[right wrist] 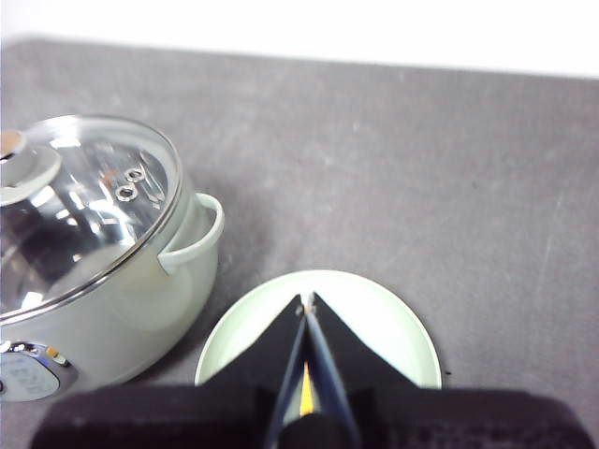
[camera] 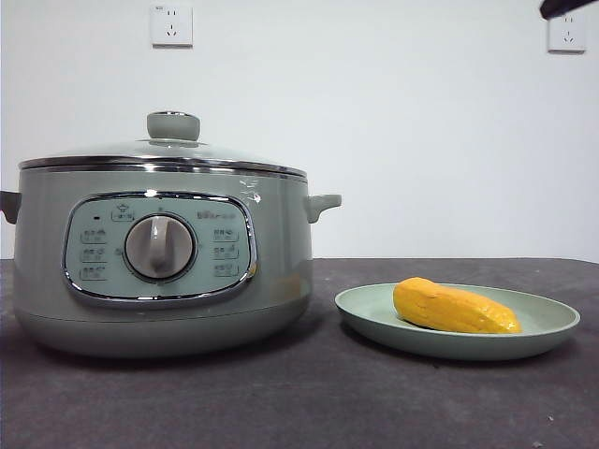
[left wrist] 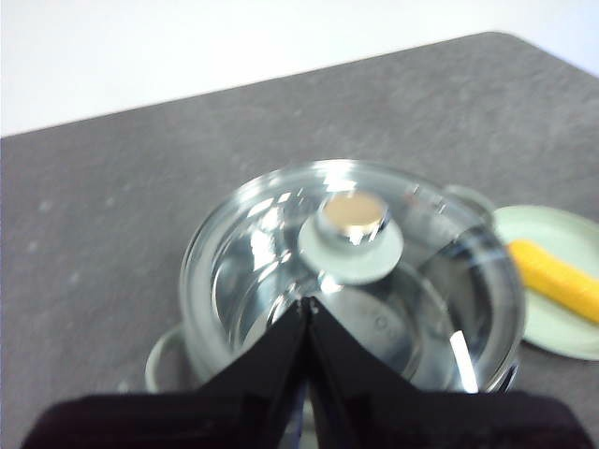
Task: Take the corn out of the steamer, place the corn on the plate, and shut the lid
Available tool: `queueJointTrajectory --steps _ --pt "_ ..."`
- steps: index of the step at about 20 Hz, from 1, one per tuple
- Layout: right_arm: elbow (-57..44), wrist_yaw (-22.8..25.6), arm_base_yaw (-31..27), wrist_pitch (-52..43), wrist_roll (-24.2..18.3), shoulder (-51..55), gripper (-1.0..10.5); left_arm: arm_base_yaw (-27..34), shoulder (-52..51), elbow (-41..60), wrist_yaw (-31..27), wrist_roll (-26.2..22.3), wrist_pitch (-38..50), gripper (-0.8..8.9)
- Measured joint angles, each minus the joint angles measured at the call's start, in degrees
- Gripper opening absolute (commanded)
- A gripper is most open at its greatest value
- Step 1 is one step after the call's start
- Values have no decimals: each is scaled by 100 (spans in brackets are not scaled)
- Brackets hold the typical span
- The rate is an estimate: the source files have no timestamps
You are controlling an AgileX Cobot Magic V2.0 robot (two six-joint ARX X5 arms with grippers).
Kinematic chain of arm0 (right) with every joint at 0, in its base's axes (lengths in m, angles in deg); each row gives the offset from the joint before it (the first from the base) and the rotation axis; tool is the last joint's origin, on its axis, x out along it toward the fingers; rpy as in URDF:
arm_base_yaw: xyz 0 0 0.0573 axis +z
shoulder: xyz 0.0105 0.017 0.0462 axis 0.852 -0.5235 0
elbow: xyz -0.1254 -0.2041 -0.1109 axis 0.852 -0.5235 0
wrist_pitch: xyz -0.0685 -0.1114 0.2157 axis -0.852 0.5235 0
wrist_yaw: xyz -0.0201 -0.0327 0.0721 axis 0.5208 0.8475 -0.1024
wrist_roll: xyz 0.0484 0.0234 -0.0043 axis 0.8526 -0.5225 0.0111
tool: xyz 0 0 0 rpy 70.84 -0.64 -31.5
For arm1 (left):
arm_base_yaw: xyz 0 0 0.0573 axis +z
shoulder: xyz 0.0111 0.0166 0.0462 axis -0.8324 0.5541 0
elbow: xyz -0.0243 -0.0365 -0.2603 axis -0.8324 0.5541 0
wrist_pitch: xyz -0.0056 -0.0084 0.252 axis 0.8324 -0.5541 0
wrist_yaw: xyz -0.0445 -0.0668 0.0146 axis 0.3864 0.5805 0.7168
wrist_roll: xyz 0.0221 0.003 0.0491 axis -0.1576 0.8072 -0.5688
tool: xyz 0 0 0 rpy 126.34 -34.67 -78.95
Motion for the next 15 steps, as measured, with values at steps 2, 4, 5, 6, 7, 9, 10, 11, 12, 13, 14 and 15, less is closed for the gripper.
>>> queueJointTrajectory --steps 2,4,5,6,7,9,10,11,12,13,14,15 --pt "-522 0 0 -293 0 424 -2 0 -455 586 -17 -39 271 -8" --pt "-664 2 0 -197 2 520 1 0 -651 872 -17 -74 358 -3" --pt "-669 7 0 -157 4 525 1 0 -686 909 -20 -81 304 -3" --pt "-669 20 -4 -149 4 520 1 0 -686 916 -20 -81 238 -3" --pt "-669 20 -4 -122 4 514 1 0 -680 916 -20 -81 175 -3" --pt "-667 17 -4 17 4 503 1 0 -608 914 -22 -81 -37 -4" --pt "-669 17 -4 61 4 503 1 0 -573 916 -24 -81 -129 -3" --pt "-669 17 -4 98 4 503 1 -2 -533 916 -24 -81 -219 -3" --pt "-667 17 -4 136 4 505 1 -2 -507 918 -22 -81 -269 -3" --pt "-669 17 -4 179 4 505 1 -2 -474 918 -22 -81 -299 -3" --pt "-667 17 -4 221 4 505 1 -2 -444 918 -24 -81 -297 -3" --pt "-667 17 -4 247 4 505 1 -2 -413 918 -24 -81 -295 -3"
